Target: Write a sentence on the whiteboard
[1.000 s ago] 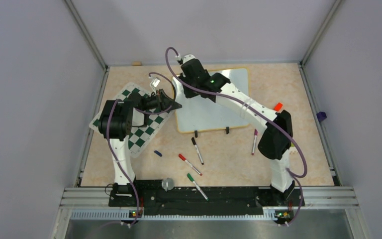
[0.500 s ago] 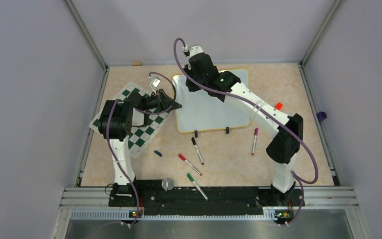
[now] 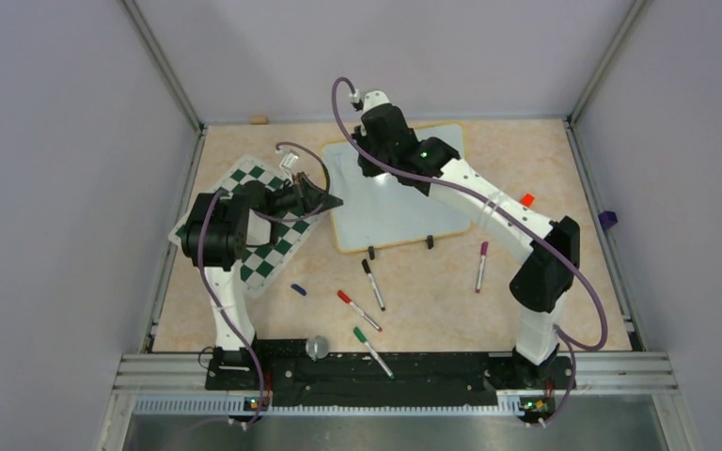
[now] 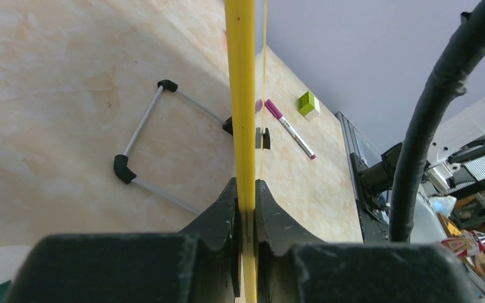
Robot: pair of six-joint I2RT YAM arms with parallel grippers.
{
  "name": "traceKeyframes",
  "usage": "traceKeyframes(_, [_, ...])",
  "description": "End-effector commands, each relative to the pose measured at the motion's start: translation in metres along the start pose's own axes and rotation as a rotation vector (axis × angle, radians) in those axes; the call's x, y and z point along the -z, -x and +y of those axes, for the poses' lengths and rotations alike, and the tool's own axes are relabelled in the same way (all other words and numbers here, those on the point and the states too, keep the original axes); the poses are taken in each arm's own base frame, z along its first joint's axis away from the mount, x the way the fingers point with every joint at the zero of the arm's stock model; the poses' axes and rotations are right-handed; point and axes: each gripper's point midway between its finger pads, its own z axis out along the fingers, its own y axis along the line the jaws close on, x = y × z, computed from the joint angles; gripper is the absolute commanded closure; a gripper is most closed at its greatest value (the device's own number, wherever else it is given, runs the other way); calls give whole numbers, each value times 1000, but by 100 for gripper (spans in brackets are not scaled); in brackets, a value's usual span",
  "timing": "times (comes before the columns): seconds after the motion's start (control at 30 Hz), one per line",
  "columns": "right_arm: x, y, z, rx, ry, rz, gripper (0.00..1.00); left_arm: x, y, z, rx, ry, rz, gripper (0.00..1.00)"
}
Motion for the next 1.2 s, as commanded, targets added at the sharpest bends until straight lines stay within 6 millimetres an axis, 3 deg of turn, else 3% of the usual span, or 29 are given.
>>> traceKeyframes(0.0, [31,41,-6,-14,0,-132,100,1,21,-11,-234,46,-117,95])
traceKeyframes(0.3, [30,38,-6,-7,7,-127,100,-3,18,-16,-261,46,-119,94])
traceKeyframes(0.73, [31,32,-4,-18,24,-129,100,-6,21,-14,-202,45,-129,100])
traceKeyframes(0.93, [31,32,-4,-33,24,-129,100,-12,19,-22,-209,-31,-57,100])
traceKeyframes(1.03, [31,32,-4,-38,26,-131,100,-11,17,-26,-225,-47,-37,90])
traceKeyframes(1.17, [30,31,-2,-43,32,-131,100,-10,17,-27,-234,-46,-36,86])
